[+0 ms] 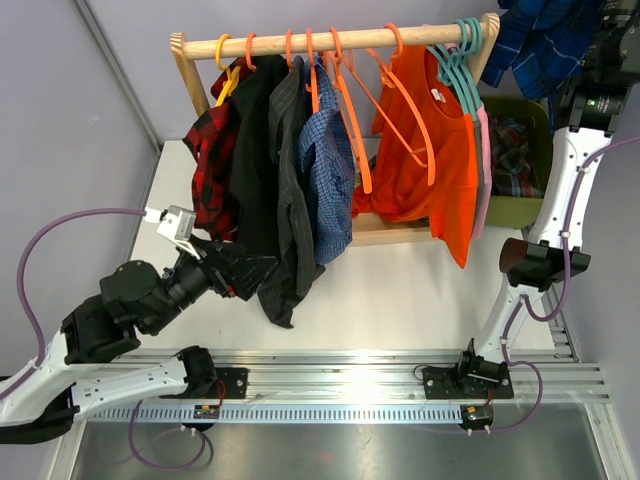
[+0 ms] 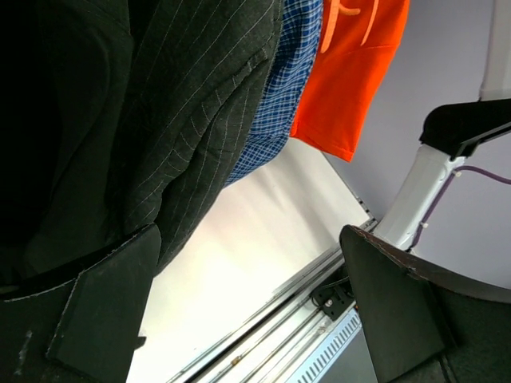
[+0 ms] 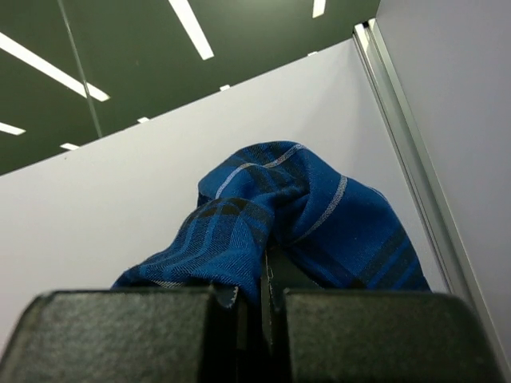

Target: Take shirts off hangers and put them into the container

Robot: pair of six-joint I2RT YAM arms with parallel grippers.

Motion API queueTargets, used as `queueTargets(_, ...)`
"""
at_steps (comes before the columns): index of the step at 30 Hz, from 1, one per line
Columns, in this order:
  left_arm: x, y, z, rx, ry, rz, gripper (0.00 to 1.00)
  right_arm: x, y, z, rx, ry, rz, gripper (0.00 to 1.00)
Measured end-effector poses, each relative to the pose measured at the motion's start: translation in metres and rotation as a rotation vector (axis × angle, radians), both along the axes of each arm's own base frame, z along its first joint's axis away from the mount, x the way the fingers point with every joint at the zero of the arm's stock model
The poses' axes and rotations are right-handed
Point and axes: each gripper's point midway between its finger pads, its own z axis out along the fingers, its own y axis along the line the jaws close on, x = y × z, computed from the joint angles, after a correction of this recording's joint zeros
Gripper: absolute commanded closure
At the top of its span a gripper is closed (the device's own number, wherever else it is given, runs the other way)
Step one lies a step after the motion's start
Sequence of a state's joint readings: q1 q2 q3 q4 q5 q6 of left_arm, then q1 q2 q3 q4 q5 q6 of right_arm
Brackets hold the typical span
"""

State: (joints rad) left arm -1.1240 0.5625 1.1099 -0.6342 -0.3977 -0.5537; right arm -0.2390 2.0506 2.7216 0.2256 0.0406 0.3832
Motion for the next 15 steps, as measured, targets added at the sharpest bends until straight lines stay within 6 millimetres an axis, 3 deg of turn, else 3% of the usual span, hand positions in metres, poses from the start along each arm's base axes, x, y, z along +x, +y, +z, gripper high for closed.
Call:
queueTargets(4, 0.005, -0.007, -0.007, 0.037, 0.009, 0.010, 0.01, 0.002, 0.005, 0.000, -0.006, -0.024, 0.048, 1.00)
queueTargets(6, 0.007, -0.009, -0.010, 0.050, 0.014, 0.012, 0.01, 0.014, 0.003, -0.013, 0.008, -0.005, 0.072, 1.00)
queueTargets(9, 0.008, -0.010, -0.011, 0.054, 0.016, 0.018, 0.01, 0.046, -0.004, -0.047, 0.044, 0.079, 0.087, 1.00)
queueTargets(15, 0.008, -0.004, -0.006, 0.035, 0.007, 0.028, 0.01, 0.112, -0.029, -0.137, 0.154, 0.284, 0.120, 1.00)
